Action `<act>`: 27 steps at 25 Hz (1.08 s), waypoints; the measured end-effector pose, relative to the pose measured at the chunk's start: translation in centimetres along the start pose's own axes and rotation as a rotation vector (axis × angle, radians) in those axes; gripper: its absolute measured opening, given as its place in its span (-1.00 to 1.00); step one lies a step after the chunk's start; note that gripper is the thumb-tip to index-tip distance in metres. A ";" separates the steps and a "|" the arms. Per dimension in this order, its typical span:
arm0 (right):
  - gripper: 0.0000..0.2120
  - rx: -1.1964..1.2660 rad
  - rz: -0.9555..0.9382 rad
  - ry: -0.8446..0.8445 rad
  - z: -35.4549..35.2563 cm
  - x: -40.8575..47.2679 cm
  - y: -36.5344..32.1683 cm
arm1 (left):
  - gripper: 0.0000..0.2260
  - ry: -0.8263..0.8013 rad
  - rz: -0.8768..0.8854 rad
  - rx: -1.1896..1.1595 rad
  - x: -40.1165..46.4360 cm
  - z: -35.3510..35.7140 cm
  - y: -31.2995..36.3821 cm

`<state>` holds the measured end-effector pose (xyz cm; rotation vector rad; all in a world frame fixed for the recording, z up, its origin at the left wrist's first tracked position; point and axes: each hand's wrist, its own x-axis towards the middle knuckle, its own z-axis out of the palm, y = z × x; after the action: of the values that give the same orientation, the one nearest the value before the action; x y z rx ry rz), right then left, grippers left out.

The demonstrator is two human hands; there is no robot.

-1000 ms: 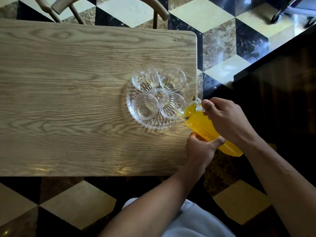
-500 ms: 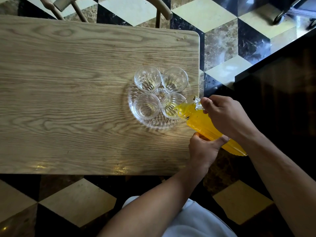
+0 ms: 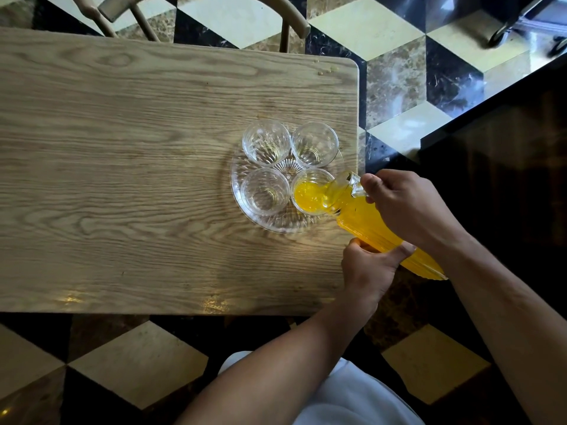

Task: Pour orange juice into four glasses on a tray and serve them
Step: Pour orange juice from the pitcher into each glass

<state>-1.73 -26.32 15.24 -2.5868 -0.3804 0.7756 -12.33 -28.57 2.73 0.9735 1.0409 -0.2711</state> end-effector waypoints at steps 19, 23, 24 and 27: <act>-0.54 -0.021 -0.002 -0.003 -0.3 -0.2 -0.5 | -0.41 -0.001 -0.002 0.015 -0.1 0.1 -0.3; -0.54 -0.030 -0.001 -0.011 -0.3 -0.1 -0.5 | -0.44 -0.002 -0.016 0.028 -0.1 0.2 -0.2; -0.55 -0.033 -0.001 -0.013 -0.4 -0.1 -0.5 | -0.44 0.001 -0.015 0.026 -0.1 0.3 -0.2; -0.54 -0.045 -0.009 -0.009 -0.4 0.0 -0.5 | -0.39 0.011 -0.007 0.025 -0.2 0.4 -0.2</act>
<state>-1.54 -26.02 15.77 -2.6223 -0.4156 0.7841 -12.27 -29.01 2.84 0.9954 1.0536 -0.2852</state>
